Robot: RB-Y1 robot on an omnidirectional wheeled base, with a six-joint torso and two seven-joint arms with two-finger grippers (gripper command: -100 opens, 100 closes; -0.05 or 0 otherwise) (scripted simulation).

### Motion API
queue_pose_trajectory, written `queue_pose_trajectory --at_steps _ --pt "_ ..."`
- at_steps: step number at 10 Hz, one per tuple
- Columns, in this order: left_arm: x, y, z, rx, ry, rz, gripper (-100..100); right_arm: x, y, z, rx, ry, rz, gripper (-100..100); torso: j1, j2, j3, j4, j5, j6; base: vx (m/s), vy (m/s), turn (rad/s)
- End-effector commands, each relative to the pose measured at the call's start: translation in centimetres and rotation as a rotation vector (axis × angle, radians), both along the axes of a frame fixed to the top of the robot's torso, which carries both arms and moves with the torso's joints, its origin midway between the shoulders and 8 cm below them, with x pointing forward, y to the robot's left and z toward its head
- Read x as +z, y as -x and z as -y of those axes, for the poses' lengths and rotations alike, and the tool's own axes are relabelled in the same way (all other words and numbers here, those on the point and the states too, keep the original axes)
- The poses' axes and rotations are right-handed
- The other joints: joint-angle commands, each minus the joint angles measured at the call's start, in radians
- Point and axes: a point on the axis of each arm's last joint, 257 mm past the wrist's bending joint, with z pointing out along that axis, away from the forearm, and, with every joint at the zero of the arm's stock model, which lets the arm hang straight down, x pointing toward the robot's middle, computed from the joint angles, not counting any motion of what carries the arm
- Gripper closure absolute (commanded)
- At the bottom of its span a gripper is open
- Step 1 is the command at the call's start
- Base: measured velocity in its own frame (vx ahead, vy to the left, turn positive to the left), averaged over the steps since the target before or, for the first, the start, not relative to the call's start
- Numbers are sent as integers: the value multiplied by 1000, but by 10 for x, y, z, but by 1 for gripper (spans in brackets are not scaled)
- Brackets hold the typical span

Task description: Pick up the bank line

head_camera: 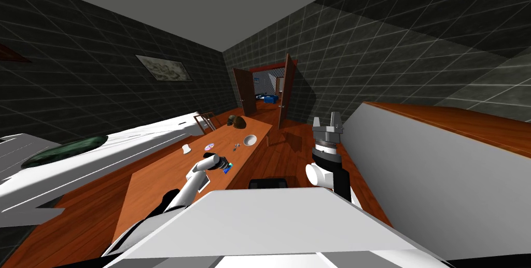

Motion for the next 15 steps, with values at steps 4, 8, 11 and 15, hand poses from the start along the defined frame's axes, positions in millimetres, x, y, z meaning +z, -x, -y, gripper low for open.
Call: queue_pose_trajectory --at_steps 4,8,11,15 --pt "-13 31 -3 85 87 -142 -100 0 0 0 0 0 0 0 0 0 0 0 0 0 50 -24 -34" --pt "-15 47 -3 134 135 -215 -100 0 0 0 0 0 0 0 1 0 0 0 0 0 38 -19 -22" --pt "-15 49 -3 138 139 -222 0 0 0 0 0 0 0 0 1 2 1 0 0 0 15 -6 -7" --pt "-30 44 19 185 145 -220 -100 0 0 0 0 0 0 0 8 6 3 1 2 0 -44 76 -119"
